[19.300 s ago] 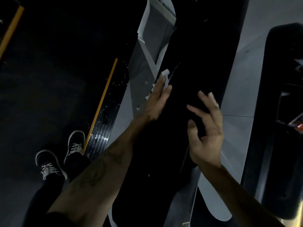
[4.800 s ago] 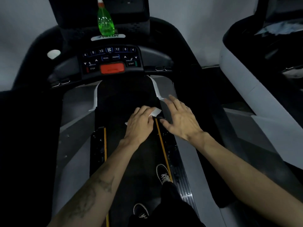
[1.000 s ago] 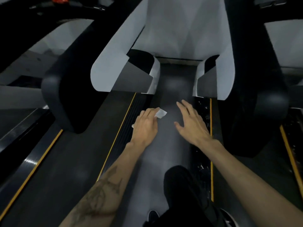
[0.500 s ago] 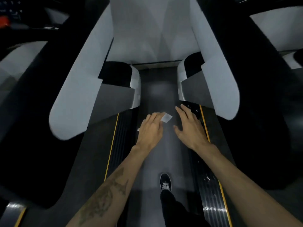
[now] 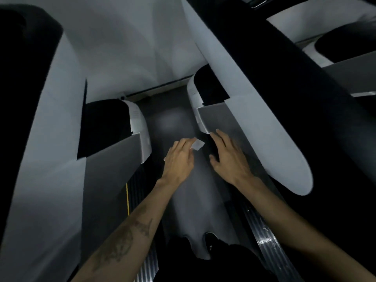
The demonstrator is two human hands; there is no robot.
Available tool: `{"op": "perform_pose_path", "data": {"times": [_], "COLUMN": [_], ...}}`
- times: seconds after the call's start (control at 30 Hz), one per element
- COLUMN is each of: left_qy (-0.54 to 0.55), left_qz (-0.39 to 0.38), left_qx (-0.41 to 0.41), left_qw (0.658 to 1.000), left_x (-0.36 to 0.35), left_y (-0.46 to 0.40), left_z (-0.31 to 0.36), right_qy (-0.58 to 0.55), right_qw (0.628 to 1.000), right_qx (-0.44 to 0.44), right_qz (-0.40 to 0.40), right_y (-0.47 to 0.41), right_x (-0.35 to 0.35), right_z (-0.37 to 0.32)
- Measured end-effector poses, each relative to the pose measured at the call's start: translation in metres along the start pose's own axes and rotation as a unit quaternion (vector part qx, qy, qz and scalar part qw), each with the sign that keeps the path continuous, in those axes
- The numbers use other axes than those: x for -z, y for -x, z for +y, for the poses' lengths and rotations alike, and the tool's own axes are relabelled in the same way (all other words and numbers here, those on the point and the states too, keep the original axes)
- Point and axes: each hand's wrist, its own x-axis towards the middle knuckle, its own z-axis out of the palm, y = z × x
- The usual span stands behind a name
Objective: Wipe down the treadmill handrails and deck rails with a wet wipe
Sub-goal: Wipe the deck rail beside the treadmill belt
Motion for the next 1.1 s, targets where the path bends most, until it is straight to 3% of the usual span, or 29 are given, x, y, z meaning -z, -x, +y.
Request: {"op": "perform_pose_path", "data": {"times": [0.3,0.57,0.73,0.93,1.1], "left_qy": [0.040,0.050,0.048,0.058,0.057], "left_qz": [-0.028,-0.056,-0.036,-0.034,-0.034], "left_qx": [-0.094,-0.145,-0.138,-0.133,-0.125], "left_qw": [0.994,0.987,0.989,0.989,0.990], "left_x": [-0.003,0.009,0.025,0.031,0.023], "left_y": [-0.049,-0.075,-0.096,-0.099,-0.099], "left_z": [-0.020,-0.025,-0.037,-0.050,-0.064], "right_qy": [0.027,0.055,0.084,0.207,0.158], "right_qw": [0.995,0.993,0.992,0.976,0.985], "right_qx": [-0.083,-0.084,-0.090,-0.011,-0.038], "right_qz": [0.045,0.063,0.015,-0.070,-0.066], "right_y": [-0.015,-0.076,-0.094,-0.119,-0.105], "right_x": [-0.007,-0.011,-0.016,-0.008,-0.022], "right_z": [-0.001,-0.018,-0.019,-0.023,-0.025]}}
